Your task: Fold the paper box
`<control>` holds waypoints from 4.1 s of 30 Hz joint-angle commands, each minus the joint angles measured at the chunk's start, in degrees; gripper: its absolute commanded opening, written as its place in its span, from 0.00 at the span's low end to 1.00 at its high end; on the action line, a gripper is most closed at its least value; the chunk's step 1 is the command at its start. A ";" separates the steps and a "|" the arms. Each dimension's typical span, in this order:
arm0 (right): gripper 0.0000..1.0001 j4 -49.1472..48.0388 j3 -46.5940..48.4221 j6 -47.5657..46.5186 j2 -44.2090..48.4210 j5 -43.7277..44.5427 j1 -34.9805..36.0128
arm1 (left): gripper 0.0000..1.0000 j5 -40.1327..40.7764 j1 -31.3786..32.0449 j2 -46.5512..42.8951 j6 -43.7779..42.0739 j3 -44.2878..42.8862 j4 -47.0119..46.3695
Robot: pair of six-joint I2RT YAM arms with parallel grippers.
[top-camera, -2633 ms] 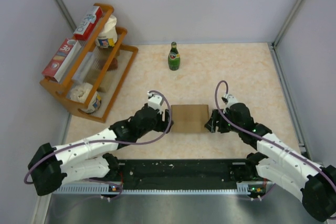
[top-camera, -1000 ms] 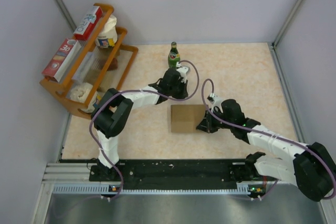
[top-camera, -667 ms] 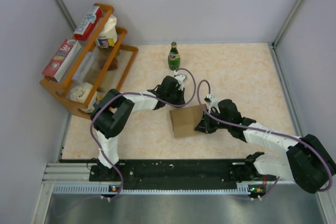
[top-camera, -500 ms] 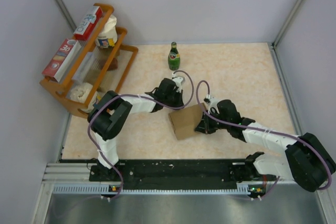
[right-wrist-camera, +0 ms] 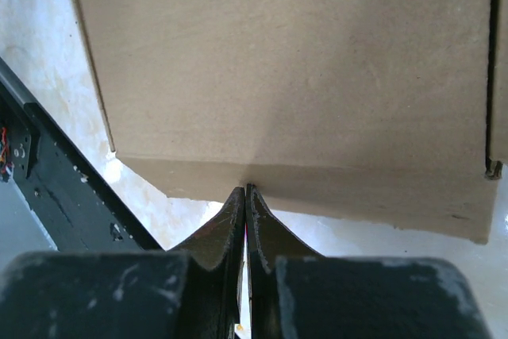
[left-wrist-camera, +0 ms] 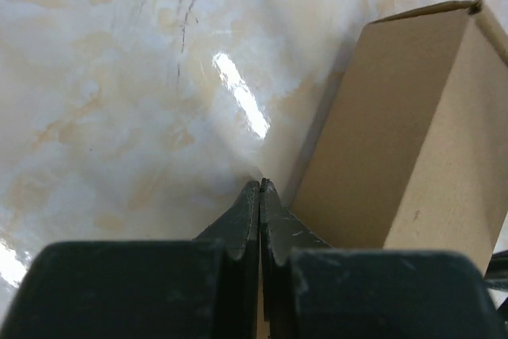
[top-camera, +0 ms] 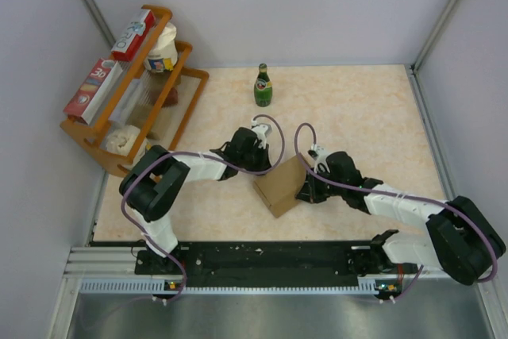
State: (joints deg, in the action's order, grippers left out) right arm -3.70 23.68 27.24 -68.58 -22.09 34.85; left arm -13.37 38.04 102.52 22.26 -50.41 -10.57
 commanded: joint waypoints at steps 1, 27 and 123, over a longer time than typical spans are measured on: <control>0.01 -2.79 1.89 0.00 -1.82 1.17 1.10 | 0.00 -1.84 0.19 -2.94 1.64 2.77 -2.53; 0.02 5.73 2.33 -1.40 9.43 3.72 1.27 | 0.01 8.70 0.54 -9.61 -1.26 1.46 3.80; 0.11 14.33 1.89 5.62 6.79 19.98 1.36 | 0.19 -7.74 7.12 -18.32 4.63 20.26 -13.17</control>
State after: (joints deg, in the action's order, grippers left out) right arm 6.85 23.66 30.15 -61.32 -5.63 35.53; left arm -22.55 42.28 87.02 24.88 -31.97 -26.70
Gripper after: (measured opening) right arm 0.109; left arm 0.195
